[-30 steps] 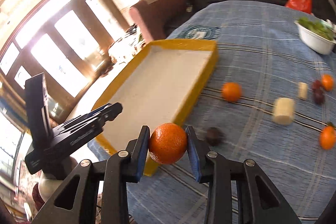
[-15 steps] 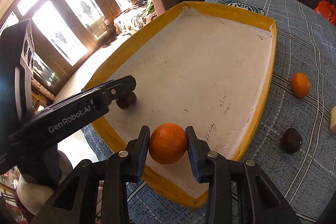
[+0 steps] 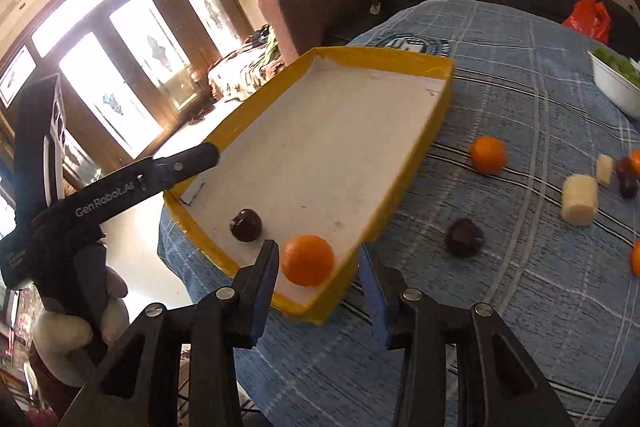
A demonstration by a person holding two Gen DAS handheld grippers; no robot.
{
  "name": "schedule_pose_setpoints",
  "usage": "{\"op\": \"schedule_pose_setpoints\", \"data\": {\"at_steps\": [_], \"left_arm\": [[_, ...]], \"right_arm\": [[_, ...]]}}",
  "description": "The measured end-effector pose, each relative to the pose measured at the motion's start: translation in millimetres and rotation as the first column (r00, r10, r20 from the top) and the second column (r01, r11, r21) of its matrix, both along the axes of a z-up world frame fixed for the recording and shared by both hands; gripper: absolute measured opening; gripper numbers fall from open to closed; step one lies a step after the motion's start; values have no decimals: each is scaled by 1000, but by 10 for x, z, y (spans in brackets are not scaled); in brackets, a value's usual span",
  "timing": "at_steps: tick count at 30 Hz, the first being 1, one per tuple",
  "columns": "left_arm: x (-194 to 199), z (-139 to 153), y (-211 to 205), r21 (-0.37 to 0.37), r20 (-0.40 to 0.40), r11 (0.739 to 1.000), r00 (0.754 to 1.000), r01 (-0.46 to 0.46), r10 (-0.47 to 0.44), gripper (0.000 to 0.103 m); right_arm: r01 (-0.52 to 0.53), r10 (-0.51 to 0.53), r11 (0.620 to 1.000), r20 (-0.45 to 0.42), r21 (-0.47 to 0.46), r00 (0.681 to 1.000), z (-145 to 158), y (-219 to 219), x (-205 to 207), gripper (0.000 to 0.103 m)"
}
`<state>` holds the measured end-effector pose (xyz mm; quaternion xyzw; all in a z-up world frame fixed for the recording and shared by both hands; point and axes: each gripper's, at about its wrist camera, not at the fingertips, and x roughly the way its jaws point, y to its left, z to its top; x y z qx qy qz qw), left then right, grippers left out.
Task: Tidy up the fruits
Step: 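Carry the plum into the tray and open the left tool while the right releases the mandarin there, then grasp a white root piece with the right tool while the left grasps another dark plum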
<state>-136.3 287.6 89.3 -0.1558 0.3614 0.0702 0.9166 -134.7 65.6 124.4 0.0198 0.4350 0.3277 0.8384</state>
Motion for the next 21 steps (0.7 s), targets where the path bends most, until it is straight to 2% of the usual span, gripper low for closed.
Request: {"op": "schedule_pose_setpoints", "data": {"at_steps": [5, 8, 10, 16, 21], "left_arm": [[109, 22, -508, 15, 6, 989, 989, 147, -148, 66], [159, -21, -875, 21, -1, 965, 966, 260, -260, 66], [183, -79, -1122, 11, -10, 942, 942, 337, -337, 66], [281, -264, -1560, 47, -53, 890, 891, 454, -452, 66], [388, -354, -1622, 55, -83, 883, 884, 466, -461, 64]], "right_arm": [[197, -197, 980, -36, 13, 980, -109, -911, 90, 47], [296, -294, 955, -68, 21, 953, -185, -1349, 157, 47], [333, -330, 942, -75, 30, 941, -202, -1516, 196, 47], [379, -375, 924, -74, 56, 924, -164, -1617, 471, 47], [407, -402, 911, -86, 58, 912, -225, -1562, 841, 49]]}}
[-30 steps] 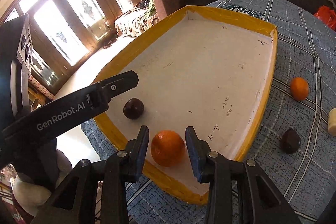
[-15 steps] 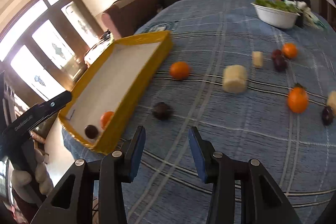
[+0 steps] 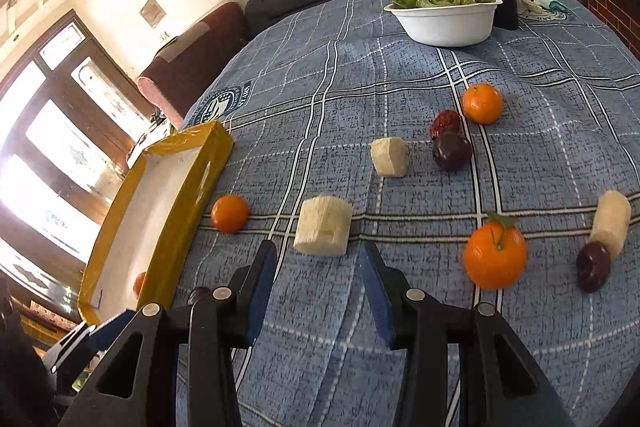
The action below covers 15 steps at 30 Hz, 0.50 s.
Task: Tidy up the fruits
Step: 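Grasp a white root piece with the right tool while the left grasps another dark plum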
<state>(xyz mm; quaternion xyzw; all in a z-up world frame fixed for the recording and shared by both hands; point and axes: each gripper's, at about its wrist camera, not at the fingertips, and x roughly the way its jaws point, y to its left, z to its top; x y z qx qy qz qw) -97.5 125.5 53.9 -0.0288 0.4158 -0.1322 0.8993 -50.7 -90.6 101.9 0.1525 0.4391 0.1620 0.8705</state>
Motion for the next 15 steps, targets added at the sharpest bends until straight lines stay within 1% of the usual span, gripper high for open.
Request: {"op": "schedule_pose_setpoints", "data": {"at_steps": [3, 6, 7, 8, 9, 11, 13, 15], "left_arm": [[89, -16, -16, 22, -8, 1000, 1000, -1, 1, 64], [165, -67, -93, 65, -16, 998, 1000, 12, -11, 64], [193, -81, -129, 80, -17, 997, 1000, 19, -18, 63], [208, -98, -171, 92, -17, 995, 1000, 28, -26, 60], [236, -111, -206, 105, -17, 994, 999, 39, -37, 56], [293, -136, -259, 128, -18, 990, 998, 58, -56, 52], [344, -153, -290, 152, -14, 986, 997, 71, -70, 51], [396, -188, -267, 167, -23, 984, 998, 68, -65, 51]], "right_arm": [[3, -3, 1000, -20, -1, 1000, -105, 51, 180, 52], [-4, 5, 1000, -33, 4, 999, -198, 101, 279, 52], [-10, 11, 1000, -32, 10, 999, -222, 117, 295, 52], [-15, 15, 1000, -26, 11, 1000, -236, 119, 309, 52], [-21, 21, 1000, -18, 9, 1000, -249, 124, 316, 51], [-28, 29, 1000, -4, 12, 1000, -267, 116, 331, 42], [-37, 37, 999, 5, 28, 999, -279, 91, 321, 42], [-37, 37, 999, 8, 38, 999, -281, 63, 317, 42]]}}
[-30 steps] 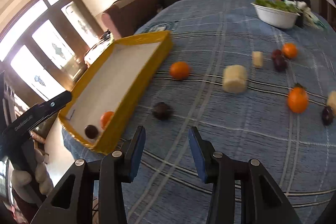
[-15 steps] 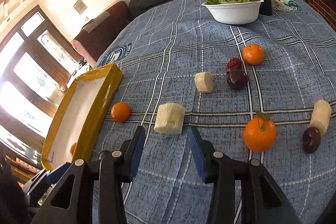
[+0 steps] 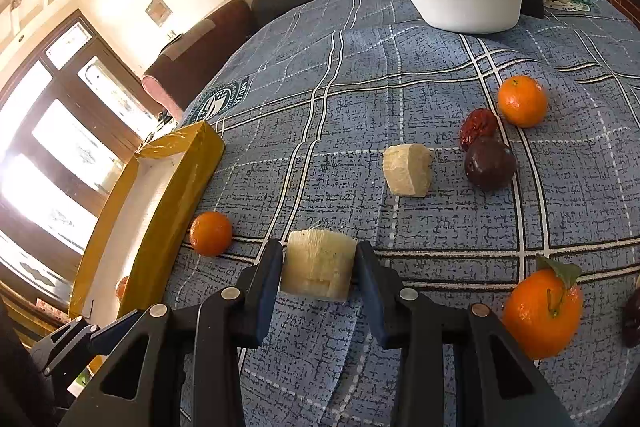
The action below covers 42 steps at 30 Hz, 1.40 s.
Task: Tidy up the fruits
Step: 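Grasp a white root piece with the right tool while the left grasps another dark plum, then lower the white piece into the tray with the right tool while the left drops the plum there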
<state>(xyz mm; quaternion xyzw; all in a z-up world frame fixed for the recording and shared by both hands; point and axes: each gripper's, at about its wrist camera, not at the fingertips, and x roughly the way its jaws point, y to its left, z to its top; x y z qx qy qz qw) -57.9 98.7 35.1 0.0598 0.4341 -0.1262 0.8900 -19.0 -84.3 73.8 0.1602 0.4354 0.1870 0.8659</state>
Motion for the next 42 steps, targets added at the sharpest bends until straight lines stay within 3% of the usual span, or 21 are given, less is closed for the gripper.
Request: {"op": "schedule_pose_setpoints", "data": {"at_steps": [4, 8, 14, 23, 27, 32, 36, 42], "left_arm": [[81, -107, 23, 23, -36, 1000, 999, -2, 3, 49], [86, -219, -42, 64, -49, 998, 999, 25, -22, 29], [49, -223, -30, 63, -28, 998, 1000, 4, -2, 28], [-154, 213, 594, -102, 27, 984, 988, -148, 151, 28], [-304, 347, 1017, -124, 53, 962, 967, -242, 250, 28], [-406, 299, 1555, -133, 39, 913, 918, -386, 394, 28], [-477, 185, 1866, -117, 21, 869, 874, -480, 486, 28], [-553, 88, 2136, -164, -16, 834, 847, -526, 531, 29]], "right_arm": [[-4, 4, 1000, -9, 28, 1000, -8, -69, -31, 42], [-2, 3, 999, -20, 53, 1000, -14, -130, -24, 42], [-5, 5, 999, -15, 43, 1000, -14, -130, -43, 42], [-4, 5, 1000, 43, -24, 999, 119, -1, -106, 41], [-46, 49, 998, 86, -30, 995, 374, 176, -287, 41], [-181, 181, 983, 118, -6, 976, 668, 672, -526, 42], [-292, 291, 956, 75, 1, 954, 618, 1167, -638, 42], [-404, 404, 914, 21, -24, 914, 427, 1783, -797, 42]]}}
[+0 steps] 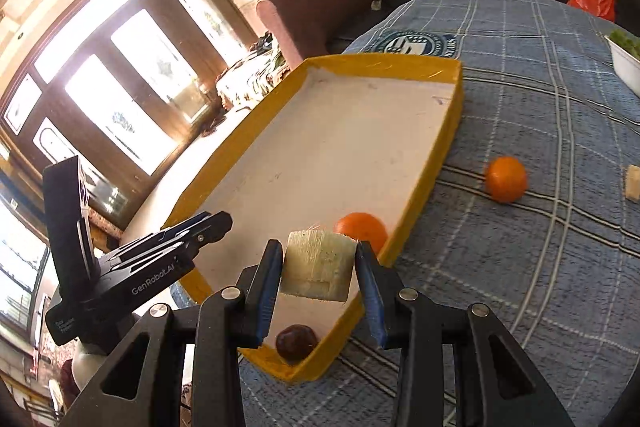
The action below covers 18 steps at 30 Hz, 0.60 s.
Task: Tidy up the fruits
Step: 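Lower the white piece into the tray with the right tool while the left drops the plum there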
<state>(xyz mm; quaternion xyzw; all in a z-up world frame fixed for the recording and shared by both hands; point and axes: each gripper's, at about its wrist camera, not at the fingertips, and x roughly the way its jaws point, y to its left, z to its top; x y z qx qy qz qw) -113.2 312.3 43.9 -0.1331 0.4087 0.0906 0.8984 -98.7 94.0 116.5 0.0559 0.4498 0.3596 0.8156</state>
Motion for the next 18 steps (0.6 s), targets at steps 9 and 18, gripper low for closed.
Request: {"op": "schedule_pose_setpoints", "data": {"at_steps": [9, 18], "left_arm": [[-102, 47, 123, -68, 21, 998, 1000, -17, 19, 52], [-271, 248, 163, -96, 40, 993, 997, -61, 65, 68]], "right_arm": [[-53, 52, 995, -16, -86, 999, -246, 452, -46, 42], [-55, 62, 989, 45, -140, 997, -189, 556, -89, 44]]}}
